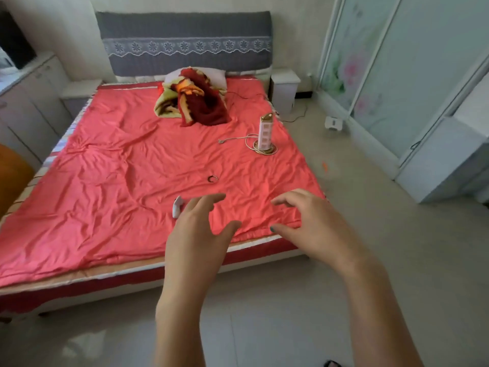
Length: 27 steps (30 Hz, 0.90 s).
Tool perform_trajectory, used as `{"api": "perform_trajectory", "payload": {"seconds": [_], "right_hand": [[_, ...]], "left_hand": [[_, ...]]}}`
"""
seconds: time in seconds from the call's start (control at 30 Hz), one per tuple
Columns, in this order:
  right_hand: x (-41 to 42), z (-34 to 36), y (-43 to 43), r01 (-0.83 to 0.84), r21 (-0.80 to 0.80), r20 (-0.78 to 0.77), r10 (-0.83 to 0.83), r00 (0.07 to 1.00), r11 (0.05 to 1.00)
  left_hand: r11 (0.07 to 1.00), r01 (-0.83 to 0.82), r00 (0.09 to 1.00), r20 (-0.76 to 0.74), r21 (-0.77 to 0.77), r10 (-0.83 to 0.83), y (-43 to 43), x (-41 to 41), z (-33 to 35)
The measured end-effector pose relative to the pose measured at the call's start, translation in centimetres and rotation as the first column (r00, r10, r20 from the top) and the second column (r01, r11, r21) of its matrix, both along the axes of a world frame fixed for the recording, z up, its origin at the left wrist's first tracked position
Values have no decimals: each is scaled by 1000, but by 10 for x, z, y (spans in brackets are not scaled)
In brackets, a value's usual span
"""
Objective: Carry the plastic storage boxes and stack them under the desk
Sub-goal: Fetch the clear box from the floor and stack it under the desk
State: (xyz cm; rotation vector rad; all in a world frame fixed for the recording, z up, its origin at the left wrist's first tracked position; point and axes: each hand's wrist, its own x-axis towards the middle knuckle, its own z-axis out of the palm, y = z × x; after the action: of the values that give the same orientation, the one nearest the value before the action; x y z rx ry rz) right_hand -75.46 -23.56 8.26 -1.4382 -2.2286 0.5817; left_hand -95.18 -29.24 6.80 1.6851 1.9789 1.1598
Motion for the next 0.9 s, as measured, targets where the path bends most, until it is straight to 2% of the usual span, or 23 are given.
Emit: {"api": "perform_trajectory", "payload": {"seconds": [0.33, 0.57, 0.7, 0.9], "right_hand": [[176, -6, 39, 203, -20, -5, -203, 979, 979], [317, -3, 66, 329, 13, -20, -329, 944, 944], [400, -5, 68, 432, 19, 4, -432, 902, 902], [493, -8, 68, 569, -1, -37, -569, 822, 822]], "left_hand": [[981, 187, 981, -52, -50, -189, 71, 168, 1], [960, 279, 956, -85, -17, -279, 123, 308, -1], [922, 386, 918, -85, -32, -388, 143, 394, -4], [862, 506, 856, -104, -30, -506, 174, 485, 1]]}}
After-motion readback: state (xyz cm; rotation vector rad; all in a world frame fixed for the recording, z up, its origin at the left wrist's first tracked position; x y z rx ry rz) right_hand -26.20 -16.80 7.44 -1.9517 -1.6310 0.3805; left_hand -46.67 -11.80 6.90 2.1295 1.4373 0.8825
